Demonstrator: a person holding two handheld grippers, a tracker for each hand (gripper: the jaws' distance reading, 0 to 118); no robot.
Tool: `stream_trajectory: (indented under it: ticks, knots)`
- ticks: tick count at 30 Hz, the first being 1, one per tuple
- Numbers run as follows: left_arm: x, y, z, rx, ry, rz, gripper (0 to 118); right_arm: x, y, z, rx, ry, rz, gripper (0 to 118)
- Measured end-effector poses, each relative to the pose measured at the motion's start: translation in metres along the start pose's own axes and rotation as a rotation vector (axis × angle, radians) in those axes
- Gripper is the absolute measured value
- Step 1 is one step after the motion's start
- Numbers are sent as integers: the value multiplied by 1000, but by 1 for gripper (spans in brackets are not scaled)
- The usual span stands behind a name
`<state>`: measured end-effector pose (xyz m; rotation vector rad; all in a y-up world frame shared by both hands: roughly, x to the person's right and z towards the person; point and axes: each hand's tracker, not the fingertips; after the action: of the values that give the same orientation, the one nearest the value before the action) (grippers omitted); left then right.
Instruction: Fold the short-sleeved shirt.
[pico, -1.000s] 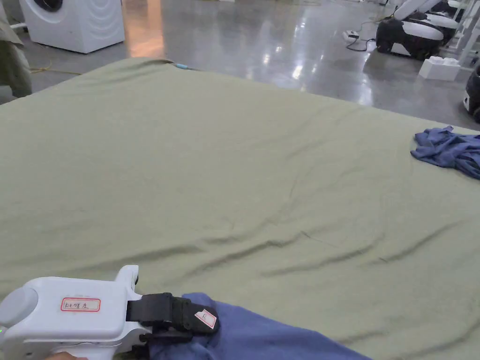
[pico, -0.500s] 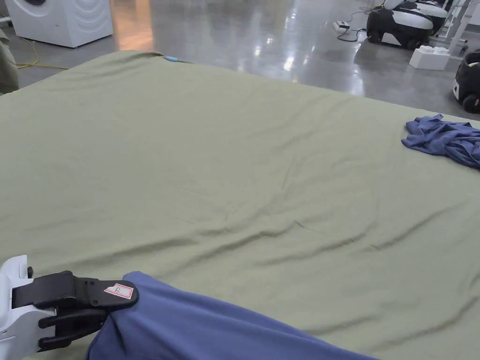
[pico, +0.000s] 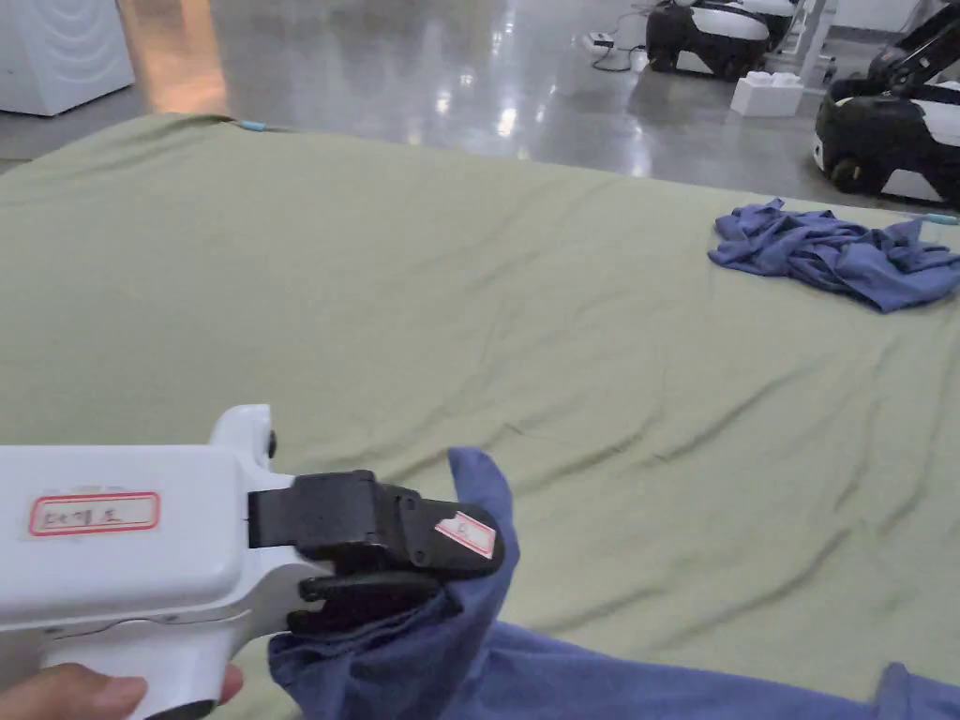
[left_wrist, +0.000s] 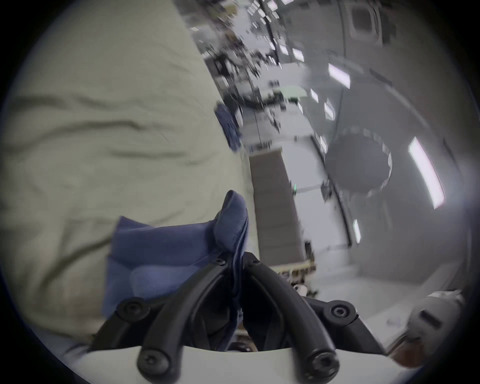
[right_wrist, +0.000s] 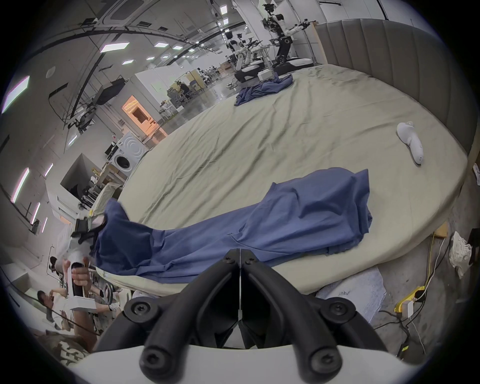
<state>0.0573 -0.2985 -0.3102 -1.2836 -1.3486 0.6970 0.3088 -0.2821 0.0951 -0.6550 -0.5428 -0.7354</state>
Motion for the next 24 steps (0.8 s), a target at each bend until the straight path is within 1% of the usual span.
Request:
stream_trajectory:
  ticks: [2,5,8,10,12,13,14,15,16,17,19,21,22,23,24]
  knots:
    - [12,-6,-51,-79,30,-58,8,6,-3,4,5,-2,-4,3]
    - [8,-19,-120,-195,64,-51,8,14,-8,8,13,-13,-19,3]
    - [-6,-36,-183,-267,158,-91,8,22,-11,12,14,-28,-36,3]
    - [-19,-46,-213,-284,219,-96,8,25,-13,16,22,-38,-45,3]
    - [-26,-54,-229,-282,280,-128,11,28,-14,21,32,-41,-50,3]
    - [-25,-58,-229,-277,270,-136,11,30,-14,22,34,-40,-53,3]
    - [-23,-60,-224,-275,249,-135,24,32,-14,23,37,-38,-57,3]
    - [-18,-61,-213,-265,178,-126,53,34,-14,24,38,-37,-60,3]
    - [-14,-58,-203,-266,68,-88,94,35,-13,23,38,-38,-61,3]
    - [-10,-55,-192,-281,13,-65,103,36,-13,21,37,-41,-61,3]
    - [3,-44,-159,-255,-91,-17,103,36,-12,17,32,-47,-61,3]
    - [7,-35,-124,-198,-102,-19,103,36,-15,13,25,-39,-56,3]
    - [7,-31,-107,-142,-79,-43,102,35,-16,12,19,-26,-56,3]
    - [6,-29,-95,-107,-33,-68,97,35,-18,11,13,-13,-59,3]
    - [5,-28,-86,-95,51,-99,79,35,-20,10,6,-1,-60,3]
